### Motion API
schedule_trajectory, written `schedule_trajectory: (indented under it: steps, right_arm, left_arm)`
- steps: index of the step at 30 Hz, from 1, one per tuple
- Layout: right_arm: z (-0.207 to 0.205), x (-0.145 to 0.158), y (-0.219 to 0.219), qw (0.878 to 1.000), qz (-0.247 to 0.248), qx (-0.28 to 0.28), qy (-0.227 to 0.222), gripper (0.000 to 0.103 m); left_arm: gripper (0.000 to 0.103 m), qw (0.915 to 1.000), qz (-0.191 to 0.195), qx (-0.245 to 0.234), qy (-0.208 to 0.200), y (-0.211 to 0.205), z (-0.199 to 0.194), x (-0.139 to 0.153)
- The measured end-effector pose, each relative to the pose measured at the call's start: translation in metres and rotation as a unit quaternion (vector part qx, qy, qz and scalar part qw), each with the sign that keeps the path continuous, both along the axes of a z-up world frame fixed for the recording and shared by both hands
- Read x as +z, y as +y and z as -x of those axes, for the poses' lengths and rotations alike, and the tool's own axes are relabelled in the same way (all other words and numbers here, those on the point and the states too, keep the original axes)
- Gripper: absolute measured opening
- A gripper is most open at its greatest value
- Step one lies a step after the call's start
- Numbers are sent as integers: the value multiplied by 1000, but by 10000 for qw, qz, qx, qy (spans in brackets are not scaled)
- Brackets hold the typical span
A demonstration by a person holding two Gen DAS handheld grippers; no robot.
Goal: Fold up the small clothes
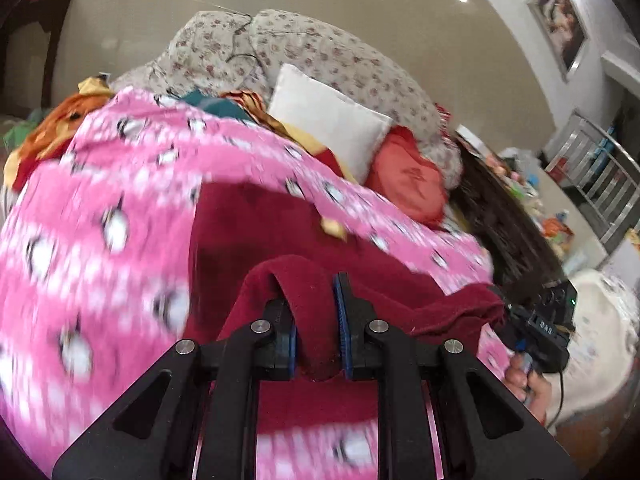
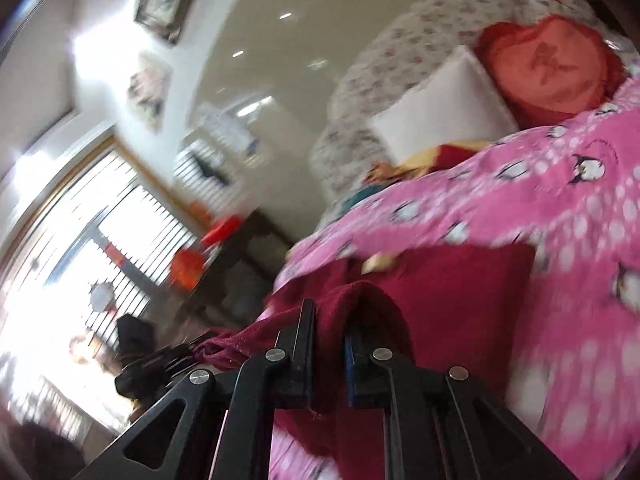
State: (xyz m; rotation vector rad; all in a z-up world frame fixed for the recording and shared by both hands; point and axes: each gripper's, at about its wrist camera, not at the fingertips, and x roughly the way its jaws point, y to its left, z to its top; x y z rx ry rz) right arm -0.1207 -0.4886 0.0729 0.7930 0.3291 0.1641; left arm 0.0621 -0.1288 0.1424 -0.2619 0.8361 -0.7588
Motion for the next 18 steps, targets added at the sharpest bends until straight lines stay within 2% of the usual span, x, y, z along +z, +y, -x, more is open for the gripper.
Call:
schedule_trajectory:
  steps: [2,4,6,8,9,11,13,14,15,17,18]
  right_arm:
    - [-25,-6,-19,9995,-37,-310,102,11]
    - [-56,-17,-33,9985,13,-393,381,15]
    - [-74,-27,-41,9956,40,-437,830,39]
    - [-70,-28,-47,9967,-63,-409,698,44]
    - [-60,-22,-51,9972,-32,-538,516,48]
    - [-36,-10,-58,9955,-2,-895,325,52]
    - [-23,-1,-57,9955,8,-916,241,52]
    - [-19,4,-52,9968,90,-762,227,52]
    - [-17,10,-43,9975,279,-596,246,52]
    - [-16,21,-16,9956,817,-372,269,52]
    - [-18,24,-5,9939,1027,-289,276,52]
  left_arm:
    - [15,9997,-146,161,106,-18,-33,-12]
    - [14,9990,-273,302,163,-28,-52,-24]
    - [15,9994,-201,178,217,-33,-65,-30]
    - [17,9989,-20,115,445,-27,-76,-29]
    - [21,9982,73,90,589,-25,-79,-28]
    - [30,9974,211,46,690,-17,-78,-19]
    - [58,9986,147,179,483,-11,-71,-8]
    - [80,9989,119,391,237,-6,-64,3]
    - [87,9985,205,499,61,0,-60,8]
    - [88,9979,429,473,-148,7,-50,17]
    - [88,9984,386,399,-116,6,-48,18]
